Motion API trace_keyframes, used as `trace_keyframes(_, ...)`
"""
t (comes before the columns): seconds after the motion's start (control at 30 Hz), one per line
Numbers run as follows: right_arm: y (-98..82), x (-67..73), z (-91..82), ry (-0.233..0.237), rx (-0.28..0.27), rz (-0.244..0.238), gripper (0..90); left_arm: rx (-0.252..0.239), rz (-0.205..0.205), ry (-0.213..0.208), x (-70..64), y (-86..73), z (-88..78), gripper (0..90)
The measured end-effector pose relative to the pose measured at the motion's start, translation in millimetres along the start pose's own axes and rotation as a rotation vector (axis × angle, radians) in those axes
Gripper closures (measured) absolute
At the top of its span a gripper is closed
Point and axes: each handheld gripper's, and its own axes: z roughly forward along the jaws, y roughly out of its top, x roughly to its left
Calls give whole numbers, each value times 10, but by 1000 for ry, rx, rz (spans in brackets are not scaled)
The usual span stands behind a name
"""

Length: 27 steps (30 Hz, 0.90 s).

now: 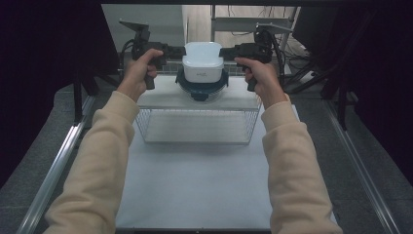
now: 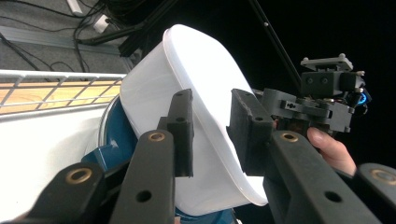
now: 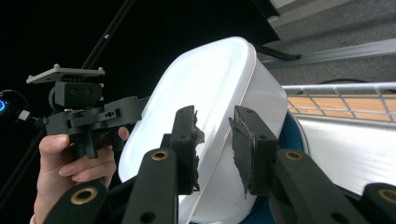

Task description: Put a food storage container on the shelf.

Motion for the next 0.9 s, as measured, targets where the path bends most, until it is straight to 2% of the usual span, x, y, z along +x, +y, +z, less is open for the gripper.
trace_keyframes(0.13, -2, -9, 10, 0, -10, 3, 677, 0, 5, 11, -13, -10, 22, 677)
trace_keyframes(0.2, -13, 16, 8, -22, -20, -23, 579, -13, 38, 24, -51, -25, 12, 602)
trace_keyframes(0.23, -22, 44, -13, -39, -46, -46, 514, -48, 57, 45, -82, -39, -21, 533)
trace_keyframes(0.27, -31, 72, -49, -52, -75, -72, 459, -85, 92, 76, -131, -60, -80, 478)
trace_keyframes(0.3, -46, 104, -115, -68, -108, -106, 410, -97, 124, 92, -165, -79, -120, 424)
trace_keyframes(0.33, -62, 124, -164, -71, -128, -126, 389, -106, 168, 111, -214, -113, -180, 377)
trace_keyframes(0.4, -139, 185, -320, -70, -149, -214, 369, -108, 265, 155, -307, -227, -310, 302)
trace_keyframes(0.5, -346, 227, -559, -60, -160, -336, 337, -104, 384, 213, -402, -519, -529, 264)
trace_keyframes(0.53, -452, 221, -647, -67, -151, -379, 324, -101, 406, 225, -415, -602, -574, 257)
trace_keyframes(0.63, -706, 173, -810, -84, -137, -438, 295, -95, 471, 264, -425, -953, -736, 241)
trace_keyframes(0.73, -988, 93, -941, -92, -147, -483, 277, -89, 501, 273, -369, -1329, -863, 240)
trace_keyframes(0.77, -1103, 59, -977, -97, -145, -496, 266, -87, 505, 275, -350, -1412, -885, 240)
trace_keyframes(0.9, -1495, -45, -1046, -125, -145, -532, 253, -82, 495, 264, -211, -1835, -982, 239)
